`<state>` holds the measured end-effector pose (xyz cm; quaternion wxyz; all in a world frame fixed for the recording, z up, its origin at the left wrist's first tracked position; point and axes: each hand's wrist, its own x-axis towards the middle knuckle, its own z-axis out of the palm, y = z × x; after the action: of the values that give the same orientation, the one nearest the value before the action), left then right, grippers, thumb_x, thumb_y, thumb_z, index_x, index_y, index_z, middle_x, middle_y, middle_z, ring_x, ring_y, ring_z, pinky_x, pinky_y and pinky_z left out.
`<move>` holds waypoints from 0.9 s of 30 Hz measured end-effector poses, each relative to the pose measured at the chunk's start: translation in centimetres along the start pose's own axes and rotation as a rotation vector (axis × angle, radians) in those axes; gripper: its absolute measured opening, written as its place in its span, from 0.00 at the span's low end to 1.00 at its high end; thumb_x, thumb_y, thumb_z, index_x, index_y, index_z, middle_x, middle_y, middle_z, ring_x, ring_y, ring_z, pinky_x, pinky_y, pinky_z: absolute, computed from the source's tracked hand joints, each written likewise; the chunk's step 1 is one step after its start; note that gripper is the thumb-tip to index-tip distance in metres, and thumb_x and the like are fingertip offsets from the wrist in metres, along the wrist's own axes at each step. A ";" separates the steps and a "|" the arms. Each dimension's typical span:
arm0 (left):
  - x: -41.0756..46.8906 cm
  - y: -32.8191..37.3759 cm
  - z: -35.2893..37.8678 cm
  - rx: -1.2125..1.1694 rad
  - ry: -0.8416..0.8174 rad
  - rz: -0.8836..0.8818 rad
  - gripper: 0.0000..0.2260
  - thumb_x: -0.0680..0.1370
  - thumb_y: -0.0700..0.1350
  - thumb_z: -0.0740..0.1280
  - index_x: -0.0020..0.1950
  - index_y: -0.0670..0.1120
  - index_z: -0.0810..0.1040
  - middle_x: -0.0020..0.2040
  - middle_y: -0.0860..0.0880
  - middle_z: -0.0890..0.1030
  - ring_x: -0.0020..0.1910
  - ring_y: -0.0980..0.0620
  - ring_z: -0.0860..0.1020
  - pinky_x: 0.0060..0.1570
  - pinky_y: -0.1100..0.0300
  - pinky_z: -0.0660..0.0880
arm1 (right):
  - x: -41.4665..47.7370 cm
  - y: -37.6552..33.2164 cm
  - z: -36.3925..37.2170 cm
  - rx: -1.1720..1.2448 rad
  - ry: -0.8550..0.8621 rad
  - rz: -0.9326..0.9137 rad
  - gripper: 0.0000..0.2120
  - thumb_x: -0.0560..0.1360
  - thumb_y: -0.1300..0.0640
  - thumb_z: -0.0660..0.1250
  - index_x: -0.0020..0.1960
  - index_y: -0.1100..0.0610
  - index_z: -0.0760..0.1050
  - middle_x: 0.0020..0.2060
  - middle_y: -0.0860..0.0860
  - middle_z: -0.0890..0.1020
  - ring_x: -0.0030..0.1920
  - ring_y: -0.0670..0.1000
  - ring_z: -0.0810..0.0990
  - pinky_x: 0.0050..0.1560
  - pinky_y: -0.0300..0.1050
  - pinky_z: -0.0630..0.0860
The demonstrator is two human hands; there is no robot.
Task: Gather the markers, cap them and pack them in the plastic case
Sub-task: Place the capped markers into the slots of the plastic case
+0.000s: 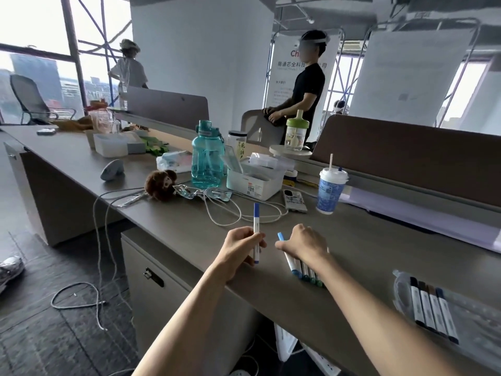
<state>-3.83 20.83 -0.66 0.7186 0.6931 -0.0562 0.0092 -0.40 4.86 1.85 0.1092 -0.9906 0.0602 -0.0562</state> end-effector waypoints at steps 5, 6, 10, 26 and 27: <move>-0.1 0.2 -0.3 0.000 -0.010 0.020 0.07 0.79 0.41 0.64 0.53 0.43 0.81 0.44 0.48 0.85 0.39 0.55 0.77 0.27 0.62 0.73 | -0.9 1.6 -1.4 0.554 -0.050 -0.011 0.22 0.73 0.46 0.68 0.24 0.53 0.69 0.19 0.45 0.69 0.21 0.45 0.66 0.29 0.41 0.61; -0.2 0.2 -0.3 -0.003 -0.008 0.020 0.08 0.80 0.41 0.64 0.54 0.43 0.81 0.45 0.48 0.85 0.39 0.55 0.77 0.27 0.62 0.73 | -1.4 2.2 -2.0 0.699 -0.059 -0.031 0.19 0.74 0.49 0.68 0.28 0.56 0.75 0.21 0.45 0.75 0.21 0.43 0.68 0.30 0.41 0.64; -0.6 0.4 0.4 0.029 -0.007 0.035 0.08 0.80 0.44 0.64 0.57 0.45 0.79 0.48 0.50 0.85 0.40 0.54 0.78 0.27 0.62 0.73 | -4.1 5.8 -4.5 1.054 -0.091 -0.103 0.11 0.80 0.58 0.64 0.45 0.64 0.80 0.35 0.53 0.84 0.25 0.38 0.73 0.29 0.31 0.68; -3.0 2.3 22.2 0.053 -0.422 0.050 0.08 0.81 0.45 0.63 0.53 0.42 0.79 0.45 0.49 0.83 0.35 0.55 0.80 0.31 0.60 0.77 | -10.3 26.3 -7.9 1.115 0.070 0.096 0.12 0.81 0.52 0.62 0.52 0.58 0.81 0.34 0.49 0.79 0.34 0.46 0.74 0.33 0.35 0.70; -3.2 2.3 23.3 0.062 -0.472 0.041 0.08 0.81 0.45 0.63 0.53 0.42 0.78 0.47 0.48 0.84 0.38 0.53 0.82 0.33 0.58 0.78 | -10.7 27.6 -8.0 1.112 0.056 0.112 0.13 0.81 0.51 0.62 0.55 0.58 0.80 0.36 0.51 0.77 0.34 0.46 0.73 0.33 0.35 0.69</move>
<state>-8.76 -2.07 2.10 0.6637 0.6965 -0.2362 -0.1366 -14.88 -22.16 2.38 0.6166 -0.7771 0.0770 -0.1000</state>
